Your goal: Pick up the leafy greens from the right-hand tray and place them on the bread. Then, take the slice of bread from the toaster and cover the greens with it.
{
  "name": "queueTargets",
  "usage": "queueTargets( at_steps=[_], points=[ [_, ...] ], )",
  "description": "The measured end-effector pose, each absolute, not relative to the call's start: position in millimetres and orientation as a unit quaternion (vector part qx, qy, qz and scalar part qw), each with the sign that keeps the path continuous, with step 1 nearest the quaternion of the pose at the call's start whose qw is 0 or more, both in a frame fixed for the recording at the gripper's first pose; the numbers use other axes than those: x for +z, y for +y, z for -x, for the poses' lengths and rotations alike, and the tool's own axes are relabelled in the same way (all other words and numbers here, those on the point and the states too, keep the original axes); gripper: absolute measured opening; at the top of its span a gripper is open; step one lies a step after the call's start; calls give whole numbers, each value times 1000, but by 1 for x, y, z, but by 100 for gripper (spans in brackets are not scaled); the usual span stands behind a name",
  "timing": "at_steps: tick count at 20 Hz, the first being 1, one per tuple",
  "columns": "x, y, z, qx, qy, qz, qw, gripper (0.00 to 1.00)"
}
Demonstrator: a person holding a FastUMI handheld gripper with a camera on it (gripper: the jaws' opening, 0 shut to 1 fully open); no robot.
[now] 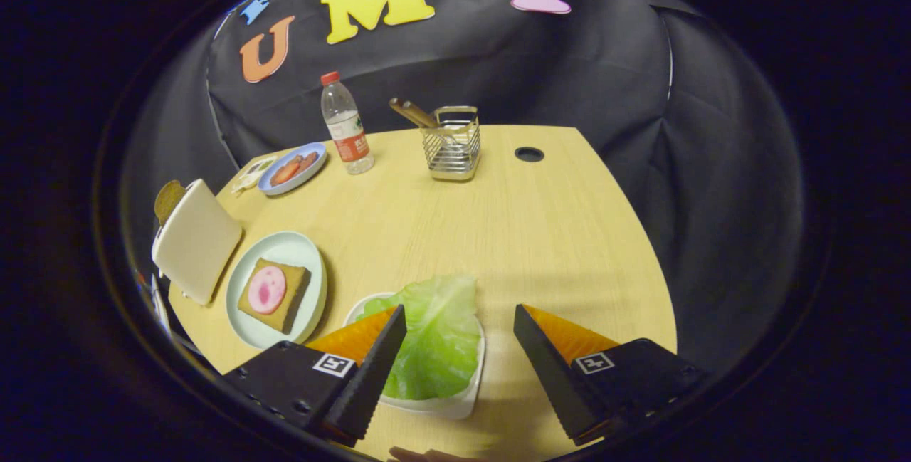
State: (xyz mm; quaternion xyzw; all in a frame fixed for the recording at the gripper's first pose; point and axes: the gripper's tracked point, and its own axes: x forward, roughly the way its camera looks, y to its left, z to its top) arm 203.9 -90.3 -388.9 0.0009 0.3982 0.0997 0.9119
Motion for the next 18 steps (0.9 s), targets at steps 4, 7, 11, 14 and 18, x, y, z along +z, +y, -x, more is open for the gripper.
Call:
queueTargets(
  at_steps=[4,7,11,14,18],
  points=[
    [-407,-84,-216,95,425,12,900,96],
    [-415,-75,-219,98,443,12,891,89],
    [-422,-76,-218,82,459,15,884,76],
    [-420,-80,-222,59,457,28,887,61],
    [-417,-79,-220,45,460,34,886,40]
  ],
)
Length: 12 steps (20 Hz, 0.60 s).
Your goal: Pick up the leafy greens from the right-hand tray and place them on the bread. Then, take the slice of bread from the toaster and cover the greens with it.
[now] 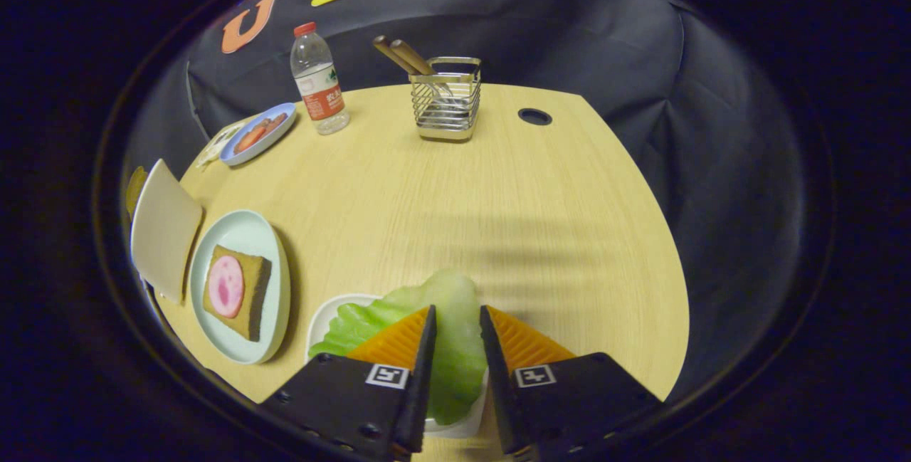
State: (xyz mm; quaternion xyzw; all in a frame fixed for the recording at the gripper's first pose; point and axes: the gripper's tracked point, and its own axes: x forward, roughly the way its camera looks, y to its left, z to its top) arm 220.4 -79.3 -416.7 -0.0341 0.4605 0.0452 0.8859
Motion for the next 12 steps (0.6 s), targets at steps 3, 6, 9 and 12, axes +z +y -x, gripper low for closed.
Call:
queueTargets(
  at_steps=[3,6,9,12],
  points=[
    [-410,-77,-223,41,453,35,890,30],
    [-407,-77,-222,31,454,43,890,10],
    [-405,-75,-220,37,459,44,886,2],
    [-396,-74,-217,35,455,40,889,0]
  ],
)
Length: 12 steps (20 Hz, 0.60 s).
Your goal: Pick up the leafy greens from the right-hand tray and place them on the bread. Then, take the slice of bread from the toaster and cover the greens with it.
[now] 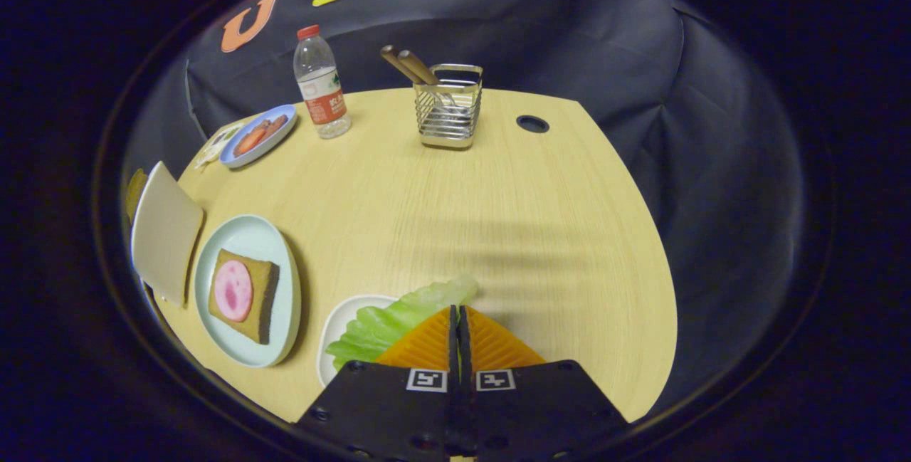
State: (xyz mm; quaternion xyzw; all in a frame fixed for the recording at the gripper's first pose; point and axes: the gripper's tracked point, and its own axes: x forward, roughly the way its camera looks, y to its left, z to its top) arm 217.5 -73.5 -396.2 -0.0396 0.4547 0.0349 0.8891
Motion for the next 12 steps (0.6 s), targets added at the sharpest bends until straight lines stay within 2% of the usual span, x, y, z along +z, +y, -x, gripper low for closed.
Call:
queueTargets(
  at_steps=[12],
  points=[
    [-314,-46,-175,27,413,34,910,0]
  ],
)
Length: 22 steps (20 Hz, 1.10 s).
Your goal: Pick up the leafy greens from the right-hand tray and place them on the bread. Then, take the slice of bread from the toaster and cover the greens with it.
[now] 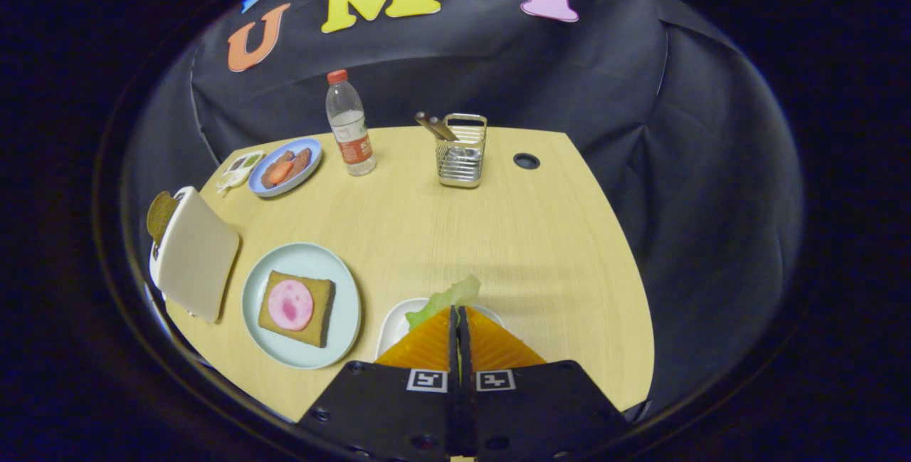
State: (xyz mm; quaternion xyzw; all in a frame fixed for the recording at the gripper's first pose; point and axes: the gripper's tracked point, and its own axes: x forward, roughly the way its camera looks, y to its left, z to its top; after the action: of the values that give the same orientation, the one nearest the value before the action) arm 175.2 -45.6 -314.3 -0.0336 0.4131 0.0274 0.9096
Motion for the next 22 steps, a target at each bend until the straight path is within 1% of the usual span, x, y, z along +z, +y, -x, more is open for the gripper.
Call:
queueTargets(
  at_steps=[4,10,17,22],
  points=[
    [-285,-27,-154,35,403,41,914,0],
    [-260,13,-129,40,391,54,918,0],
    [-244,81,-109,56,379,83,920,0],
    [-241,144,-102,90,371,100,919,0]
  ],
)
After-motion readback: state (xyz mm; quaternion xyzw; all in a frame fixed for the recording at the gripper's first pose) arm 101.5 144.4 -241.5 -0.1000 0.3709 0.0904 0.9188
